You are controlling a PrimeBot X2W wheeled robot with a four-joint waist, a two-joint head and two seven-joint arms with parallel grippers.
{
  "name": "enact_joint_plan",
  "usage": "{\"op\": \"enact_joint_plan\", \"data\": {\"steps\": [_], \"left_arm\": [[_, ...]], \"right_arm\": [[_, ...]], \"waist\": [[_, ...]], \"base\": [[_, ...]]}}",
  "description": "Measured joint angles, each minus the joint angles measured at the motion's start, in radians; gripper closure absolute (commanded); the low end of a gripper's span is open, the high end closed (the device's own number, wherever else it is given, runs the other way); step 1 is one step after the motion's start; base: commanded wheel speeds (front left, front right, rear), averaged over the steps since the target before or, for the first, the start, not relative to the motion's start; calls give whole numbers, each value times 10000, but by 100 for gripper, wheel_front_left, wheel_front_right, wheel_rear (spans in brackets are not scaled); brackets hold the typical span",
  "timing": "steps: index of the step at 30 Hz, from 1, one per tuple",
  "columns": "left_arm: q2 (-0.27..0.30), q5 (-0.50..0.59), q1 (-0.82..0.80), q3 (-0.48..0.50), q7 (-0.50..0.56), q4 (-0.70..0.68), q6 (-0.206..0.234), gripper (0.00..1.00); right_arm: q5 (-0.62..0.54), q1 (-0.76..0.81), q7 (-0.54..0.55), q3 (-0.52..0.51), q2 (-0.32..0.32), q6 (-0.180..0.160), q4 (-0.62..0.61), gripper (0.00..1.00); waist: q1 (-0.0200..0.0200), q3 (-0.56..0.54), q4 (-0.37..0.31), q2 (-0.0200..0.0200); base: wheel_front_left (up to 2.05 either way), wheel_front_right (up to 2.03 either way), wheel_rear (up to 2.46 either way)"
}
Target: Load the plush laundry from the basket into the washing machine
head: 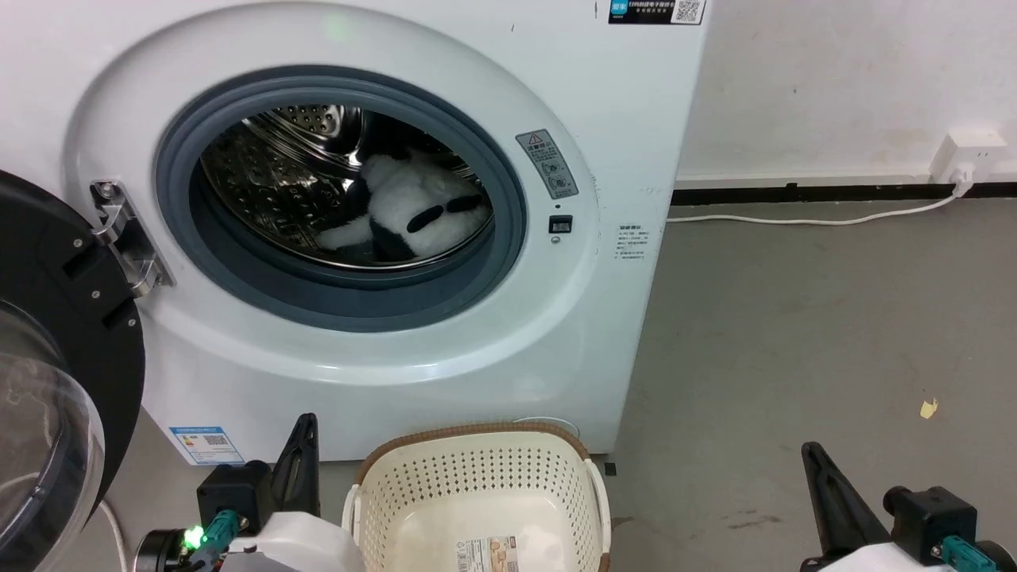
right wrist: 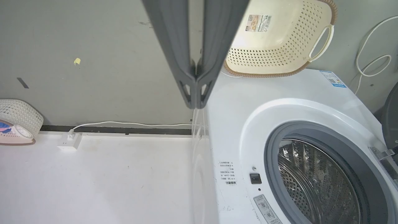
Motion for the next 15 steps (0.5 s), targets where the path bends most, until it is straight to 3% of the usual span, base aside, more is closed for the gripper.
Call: {"op": "enact_joint_plan", "data": {"steps": [15], "left_arm": [[-174, 408, -1, 240, 190, -180, -174, 100]], "right_arm": [[-211, -226, 159, 44, 0, 2, -61, 100]], "waist": [[0, 57, -142, 0]], "base": [[0, 0, 0]]}}
